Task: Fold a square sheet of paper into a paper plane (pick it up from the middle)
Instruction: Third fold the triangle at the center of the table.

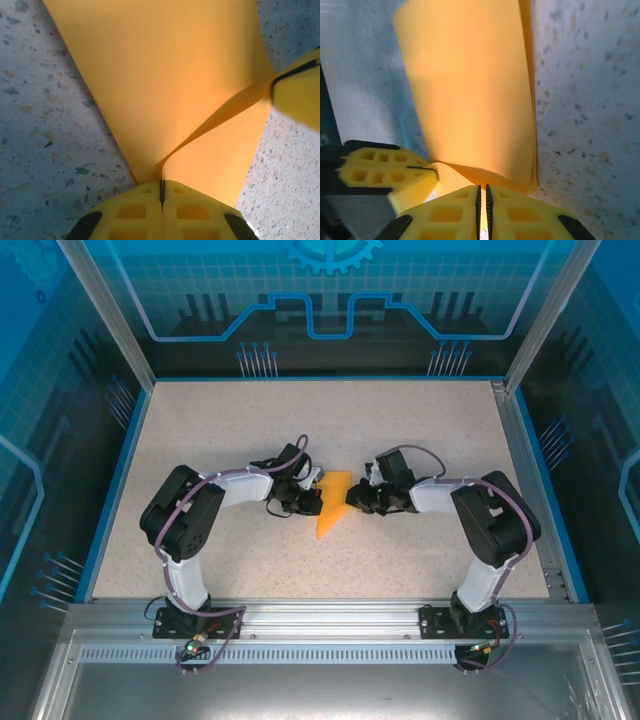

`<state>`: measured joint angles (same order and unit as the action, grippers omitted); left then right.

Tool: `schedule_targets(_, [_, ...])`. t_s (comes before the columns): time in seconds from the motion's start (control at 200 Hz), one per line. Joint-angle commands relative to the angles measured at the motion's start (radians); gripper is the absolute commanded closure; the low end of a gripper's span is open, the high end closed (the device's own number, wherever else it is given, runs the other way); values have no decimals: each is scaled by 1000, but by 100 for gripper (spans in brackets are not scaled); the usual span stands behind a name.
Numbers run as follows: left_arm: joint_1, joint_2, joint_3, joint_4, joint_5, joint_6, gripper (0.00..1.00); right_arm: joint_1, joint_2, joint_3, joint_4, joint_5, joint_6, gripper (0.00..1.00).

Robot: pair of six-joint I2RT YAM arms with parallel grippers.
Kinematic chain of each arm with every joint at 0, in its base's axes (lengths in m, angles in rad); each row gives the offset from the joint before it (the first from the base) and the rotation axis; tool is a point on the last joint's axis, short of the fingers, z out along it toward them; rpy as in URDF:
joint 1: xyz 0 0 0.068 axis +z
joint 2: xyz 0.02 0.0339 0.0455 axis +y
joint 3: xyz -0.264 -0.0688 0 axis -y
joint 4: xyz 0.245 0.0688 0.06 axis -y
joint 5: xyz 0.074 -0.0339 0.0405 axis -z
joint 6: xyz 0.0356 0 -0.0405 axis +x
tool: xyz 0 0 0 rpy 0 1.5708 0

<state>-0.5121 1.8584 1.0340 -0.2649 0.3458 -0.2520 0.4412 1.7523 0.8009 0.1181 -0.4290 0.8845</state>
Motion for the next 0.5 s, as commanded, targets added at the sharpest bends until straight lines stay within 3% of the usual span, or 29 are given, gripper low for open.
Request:
schedule_targets(0.0, [3,35,2,-60,-9,28,94,-15,-43,22,-16,-40,-23,86])
schedule_targets(0.495, [3,31,9,-65,-7,27,94,49,88,58,11,-61,-18,87])
